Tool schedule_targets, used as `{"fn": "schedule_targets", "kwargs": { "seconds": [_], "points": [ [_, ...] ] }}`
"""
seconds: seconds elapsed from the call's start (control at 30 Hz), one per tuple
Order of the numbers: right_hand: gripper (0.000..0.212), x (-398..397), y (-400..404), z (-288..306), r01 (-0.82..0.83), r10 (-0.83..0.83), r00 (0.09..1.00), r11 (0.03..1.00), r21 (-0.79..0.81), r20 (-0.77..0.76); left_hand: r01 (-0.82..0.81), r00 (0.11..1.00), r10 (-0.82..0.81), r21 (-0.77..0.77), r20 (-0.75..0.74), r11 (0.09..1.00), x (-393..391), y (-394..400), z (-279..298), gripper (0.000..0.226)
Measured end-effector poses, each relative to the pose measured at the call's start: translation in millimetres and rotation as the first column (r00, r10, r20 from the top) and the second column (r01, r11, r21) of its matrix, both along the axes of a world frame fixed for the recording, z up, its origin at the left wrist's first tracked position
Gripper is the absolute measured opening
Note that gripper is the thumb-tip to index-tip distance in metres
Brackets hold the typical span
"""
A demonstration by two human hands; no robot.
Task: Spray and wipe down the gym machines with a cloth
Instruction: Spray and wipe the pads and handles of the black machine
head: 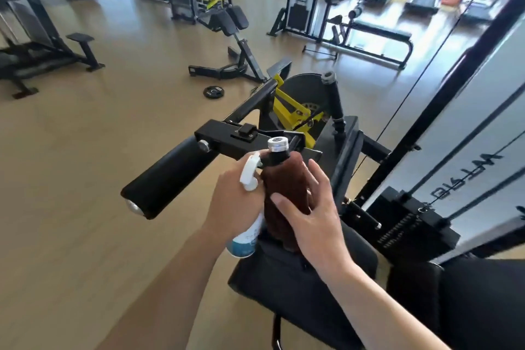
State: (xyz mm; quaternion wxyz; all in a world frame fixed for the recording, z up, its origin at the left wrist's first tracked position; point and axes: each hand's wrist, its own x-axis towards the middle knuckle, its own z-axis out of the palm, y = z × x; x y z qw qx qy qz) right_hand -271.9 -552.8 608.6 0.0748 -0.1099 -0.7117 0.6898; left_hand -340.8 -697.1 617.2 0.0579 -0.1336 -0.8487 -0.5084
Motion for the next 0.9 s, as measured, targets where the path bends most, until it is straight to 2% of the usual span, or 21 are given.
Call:
{"fn": "schedule_targets", "kwargs": {
  "seconds": [0.07,0.2,0.3,0.43,0.53,0.7,0.8,0.83,0.9],
  "points": [
    [0.079,-8,-20,-6,0.058,-0.072,0.994,0.985,0.162,0.079,-0.071,0.997,0.071,0.033,0.004,0.997,-3,-2,-1,0.037],
    [0.075,-20,-43,-11,0.261,-0.263,0.964,0.904,0.339,-0.040,-0.081,0.996,0.076,0.098,0.054,0.992,-5,-12,2,0.040],
    [0.074,-35,-43,3,0.284,-0.248,0.958,0.898,0.337,-0.146,-0.096,0.995,0.096,0.076,0.010,0.992,-6,-16,8,0.032],
    [0.071,-61,-38,32,0.276,-0.209,0.957,0.869,0.411,-0.199,-0.177,0.984,0.176,0.164,0.015,0.971,-10,-20,16,0.025],
    [0.079,-54,-32,27,0.232,-0.149,0.967,0.853,0.468,-0.207,-0.206,0.979,0.204,0.143,0.025,0.968,1,-18,14,0.025],
    [0.089,-17,-13,1,0.101,-0.040,0.992,0.807,0.582,-0.117,-0.195,0.979,0.190,0.071,0.071,0.978,10,-19,9,0.029],
    [0.073,7,10,-6,-0.037,0.044,0.999,0.810,0.586,0.003,-0.200,0.979,0.198,0.031,0.046,0.979,16,-18,20,0.028],
    [0.062,11,22,-2,-0.078,0.069,0.997,0.831,0.551,0.036,-0.205,0.979,0.204,0.031,0.027,0.978,19,-16,28,0.027],
    [0.046,15,44,16,-0.091,0.070,0.995,0.919,0.384,0.070,-0.209,0.977,0.210,0.032,-0.027,0.977,25,-12,47,0.027]
  ]
}}
